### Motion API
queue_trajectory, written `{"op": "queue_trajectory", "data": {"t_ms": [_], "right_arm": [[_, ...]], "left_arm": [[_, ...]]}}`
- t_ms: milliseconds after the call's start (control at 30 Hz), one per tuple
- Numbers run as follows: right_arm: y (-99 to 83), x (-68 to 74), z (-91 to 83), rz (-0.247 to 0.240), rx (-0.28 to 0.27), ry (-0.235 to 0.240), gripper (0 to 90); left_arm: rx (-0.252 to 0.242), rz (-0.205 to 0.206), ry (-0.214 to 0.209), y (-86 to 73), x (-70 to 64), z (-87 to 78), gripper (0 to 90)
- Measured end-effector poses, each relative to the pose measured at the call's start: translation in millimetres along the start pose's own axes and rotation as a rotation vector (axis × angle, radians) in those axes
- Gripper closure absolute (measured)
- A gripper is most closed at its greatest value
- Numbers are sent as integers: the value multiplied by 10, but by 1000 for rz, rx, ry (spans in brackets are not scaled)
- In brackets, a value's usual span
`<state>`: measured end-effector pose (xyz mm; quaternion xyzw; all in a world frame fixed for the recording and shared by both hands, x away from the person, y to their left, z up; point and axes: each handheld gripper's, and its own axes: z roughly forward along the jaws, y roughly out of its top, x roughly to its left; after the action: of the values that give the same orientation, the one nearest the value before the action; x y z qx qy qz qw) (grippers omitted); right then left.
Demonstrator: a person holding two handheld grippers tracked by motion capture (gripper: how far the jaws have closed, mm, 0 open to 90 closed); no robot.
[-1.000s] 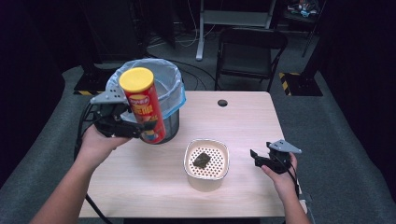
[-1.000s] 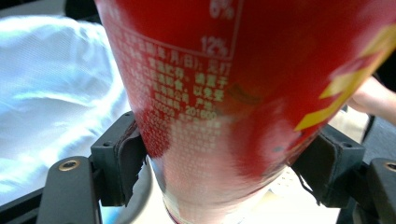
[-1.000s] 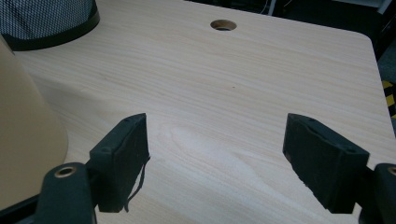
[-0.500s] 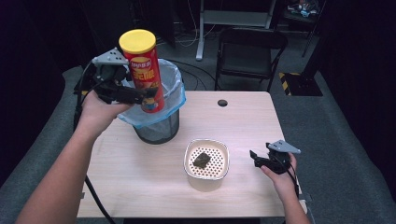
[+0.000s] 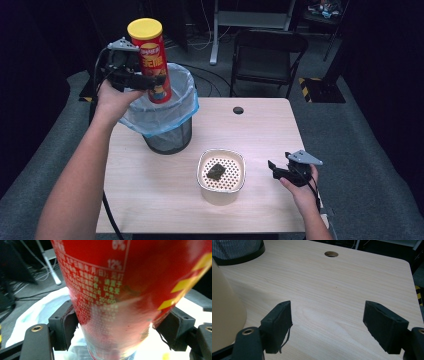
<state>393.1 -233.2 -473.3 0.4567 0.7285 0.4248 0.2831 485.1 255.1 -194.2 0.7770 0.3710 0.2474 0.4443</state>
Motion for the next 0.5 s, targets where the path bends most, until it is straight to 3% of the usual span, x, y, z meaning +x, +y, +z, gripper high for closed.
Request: {"op": "queue_trajectory", "data": {"t_ms": [100, 233, 400, 500], "right_arm": [[-1, -1, 8, -5, 0, 2, 226], [0, 2, 1, -18, 2, 5, 226], [-9, 22, 26, -37, 13, 6, 226], [-9, 40, 32, -42, 20, 9, 226]], "left_arm": [[0, -27, 32, -56, 70, 106, 241], [4, -34, 91, -170, 123, 259, 241], [15, -102, 105, -299, 239, 397, 241], [37, -120, 121, -366, 304, 436, 241]]}}
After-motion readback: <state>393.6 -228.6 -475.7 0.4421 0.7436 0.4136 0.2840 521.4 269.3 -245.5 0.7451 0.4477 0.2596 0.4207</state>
